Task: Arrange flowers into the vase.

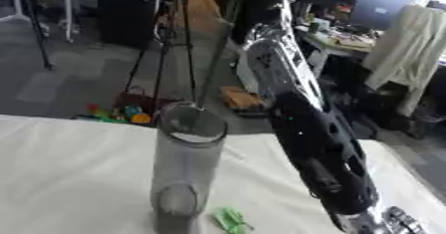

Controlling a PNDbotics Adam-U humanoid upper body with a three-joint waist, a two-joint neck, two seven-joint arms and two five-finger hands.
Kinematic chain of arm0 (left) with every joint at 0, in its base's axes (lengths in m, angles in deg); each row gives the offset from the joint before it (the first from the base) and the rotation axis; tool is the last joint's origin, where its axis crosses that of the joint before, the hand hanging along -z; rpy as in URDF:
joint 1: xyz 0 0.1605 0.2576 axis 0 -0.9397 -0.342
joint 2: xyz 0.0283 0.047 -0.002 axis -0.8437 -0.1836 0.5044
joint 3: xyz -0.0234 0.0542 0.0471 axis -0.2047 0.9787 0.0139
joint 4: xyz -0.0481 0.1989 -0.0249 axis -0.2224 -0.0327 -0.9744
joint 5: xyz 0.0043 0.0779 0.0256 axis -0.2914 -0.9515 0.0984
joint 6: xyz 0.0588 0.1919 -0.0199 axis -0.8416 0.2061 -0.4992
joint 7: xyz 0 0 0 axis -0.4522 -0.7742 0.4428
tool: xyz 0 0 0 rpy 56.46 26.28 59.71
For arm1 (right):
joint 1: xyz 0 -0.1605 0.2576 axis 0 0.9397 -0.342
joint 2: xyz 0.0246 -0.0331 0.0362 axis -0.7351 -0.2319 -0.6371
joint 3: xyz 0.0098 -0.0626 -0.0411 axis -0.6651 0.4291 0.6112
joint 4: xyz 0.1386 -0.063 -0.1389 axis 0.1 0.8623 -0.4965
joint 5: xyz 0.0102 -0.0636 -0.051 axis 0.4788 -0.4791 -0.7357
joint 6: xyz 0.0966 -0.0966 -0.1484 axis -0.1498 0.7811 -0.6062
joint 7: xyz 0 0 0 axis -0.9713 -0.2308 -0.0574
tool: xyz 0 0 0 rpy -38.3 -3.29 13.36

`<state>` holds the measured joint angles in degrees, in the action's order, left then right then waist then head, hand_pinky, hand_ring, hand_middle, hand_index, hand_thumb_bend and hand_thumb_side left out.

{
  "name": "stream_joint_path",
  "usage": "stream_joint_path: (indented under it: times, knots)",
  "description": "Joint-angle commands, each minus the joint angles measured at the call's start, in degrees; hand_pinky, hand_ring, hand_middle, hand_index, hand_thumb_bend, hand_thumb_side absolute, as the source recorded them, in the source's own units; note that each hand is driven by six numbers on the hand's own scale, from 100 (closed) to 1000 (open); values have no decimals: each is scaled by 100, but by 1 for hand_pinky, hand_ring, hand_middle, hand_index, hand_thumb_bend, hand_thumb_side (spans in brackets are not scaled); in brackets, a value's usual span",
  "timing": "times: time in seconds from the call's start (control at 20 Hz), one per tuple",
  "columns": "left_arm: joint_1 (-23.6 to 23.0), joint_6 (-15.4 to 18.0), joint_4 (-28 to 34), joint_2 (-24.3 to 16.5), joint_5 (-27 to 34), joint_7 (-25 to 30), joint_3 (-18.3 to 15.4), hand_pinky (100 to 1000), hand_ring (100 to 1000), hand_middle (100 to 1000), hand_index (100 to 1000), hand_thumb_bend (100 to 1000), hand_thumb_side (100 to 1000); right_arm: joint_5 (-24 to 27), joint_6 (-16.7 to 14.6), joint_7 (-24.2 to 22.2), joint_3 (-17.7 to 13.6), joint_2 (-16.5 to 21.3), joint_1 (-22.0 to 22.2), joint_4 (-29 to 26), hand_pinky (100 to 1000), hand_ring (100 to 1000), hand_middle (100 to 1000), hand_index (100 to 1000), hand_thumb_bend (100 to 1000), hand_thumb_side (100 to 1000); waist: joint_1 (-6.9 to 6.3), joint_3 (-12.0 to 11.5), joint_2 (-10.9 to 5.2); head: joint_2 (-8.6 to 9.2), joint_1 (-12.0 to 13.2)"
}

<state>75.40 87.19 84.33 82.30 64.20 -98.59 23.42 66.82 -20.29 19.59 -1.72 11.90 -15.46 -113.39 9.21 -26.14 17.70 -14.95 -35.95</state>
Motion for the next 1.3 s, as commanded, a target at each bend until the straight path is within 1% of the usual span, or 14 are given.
stream_joint_path:
  times: [0.05,0.3,0.65,1.0,1.25,1.3]
  knots:
    - [107,-4,76,17,-33,27,13,720,836,754,896,278,957,-85,26,-82,-19,154,-57,-20,179,202,100,147,100,336,-56,3,-79,75,-15]
    - [113,-5,76,25,-38,31,12,720,835,753,896,276,958,-129,103,-184,-7,98,9,33,182,203,100,148,100,347,-62,-6,-52,92,-6]
    - [115,-5,76,36,-35,39,15,721,835,753,897,265,965,-239,101,-355,10,50,103,109,187,204,100,150,100,354,-67,-6,-23,128,-9]
    - [117,-8,76,46,-33,55,17,722,835,752,897,262,967,-256,-32,-520,-2,20,155,145,185,204,100,149,100,353,-84,-8,6,168,-26]
    - [116,-9,76,55,-31,62,19,723,835,752,897,261,968,-171,-118,-617,-1,-38,162,205,195,218,100,146,100,388,-93,-6,20,175,-38]
    - [115,-10,76,57,-30,62,18,723,835,752,897,261,968,-174,-111,-625,3,-69,147,237,205,226,100,144,100,411,-95,-6,23,176,-37]
